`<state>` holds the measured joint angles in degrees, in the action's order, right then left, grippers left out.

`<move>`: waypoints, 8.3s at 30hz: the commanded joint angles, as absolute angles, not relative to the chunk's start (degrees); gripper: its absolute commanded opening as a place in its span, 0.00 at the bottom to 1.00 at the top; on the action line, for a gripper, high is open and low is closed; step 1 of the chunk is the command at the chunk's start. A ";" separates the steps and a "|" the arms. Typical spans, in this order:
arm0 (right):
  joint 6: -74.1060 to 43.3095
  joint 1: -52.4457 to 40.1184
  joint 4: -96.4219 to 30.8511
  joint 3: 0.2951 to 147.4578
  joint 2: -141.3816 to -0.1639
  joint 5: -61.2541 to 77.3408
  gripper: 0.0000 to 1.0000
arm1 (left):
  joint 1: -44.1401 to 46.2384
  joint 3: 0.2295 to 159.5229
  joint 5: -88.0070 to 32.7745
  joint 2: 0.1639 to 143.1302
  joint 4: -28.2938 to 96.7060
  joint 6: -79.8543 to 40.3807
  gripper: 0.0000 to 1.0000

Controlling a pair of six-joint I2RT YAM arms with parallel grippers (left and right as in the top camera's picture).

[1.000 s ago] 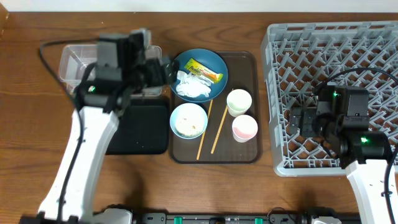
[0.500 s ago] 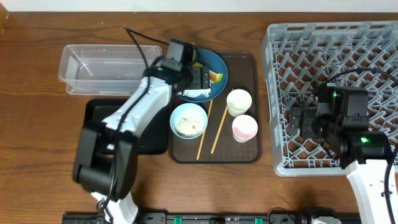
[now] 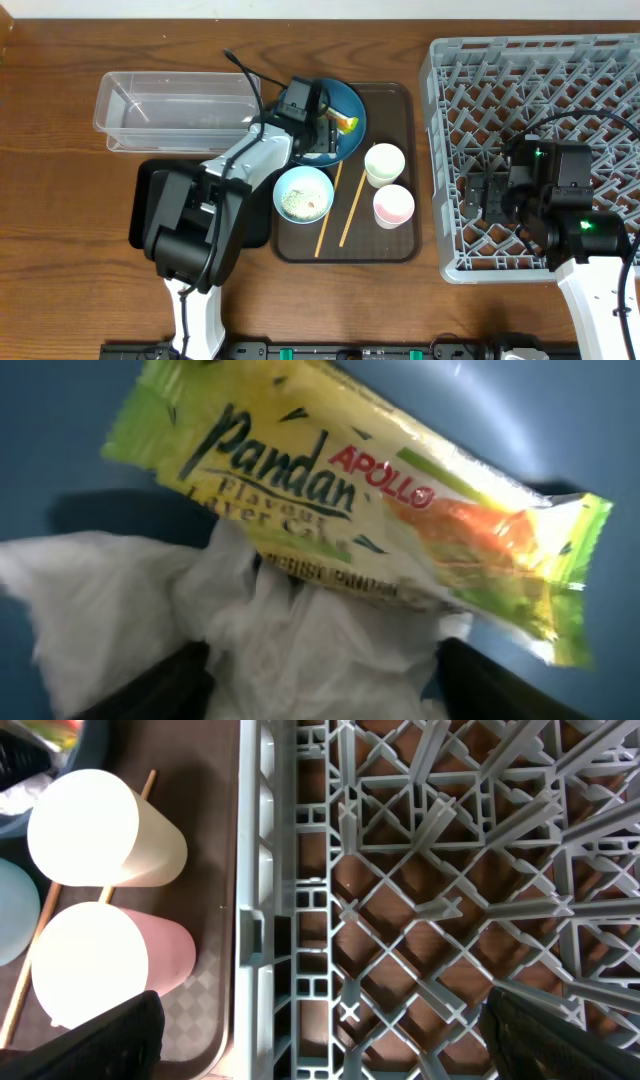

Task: Sort waste into correct bins and load items into the dishwasher rack
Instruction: 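Grasp the white tissue and drop it into the clear bin, then grasp the yellow Pandan cake wrapper with the left gripper, then carry the wrapper left and release it into the clear bin, then grasp the rim of the light-blue rice bowl with the left gripper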

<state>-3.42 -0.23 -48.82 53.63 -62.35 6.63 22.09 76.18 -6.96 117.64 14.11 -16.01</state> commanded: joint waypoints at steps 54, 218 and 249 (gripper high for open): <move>-3.14 -1.15 -48.88 54.85 -62.11 6.96 0.99 | 17.08 76.73 -9.87 104.49 18.79 -43.33 0.68; -3.14 -1.15 -49.32 54.85 -62.13 8.40 0.99 | 23.68 76.71 -9.85 94.94 45.45 -19.66 0.88; -3.14 -1.15 -49.78 54.85 -62.13 8.40 0.99 | 33.74 76.58 -7.09 112.55 43.48 -21.69 0.14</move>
<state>-3.42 -0.23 -49.69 53.63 -62.35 8.12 33.56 76.34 -8.16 112.31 43.33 -21.43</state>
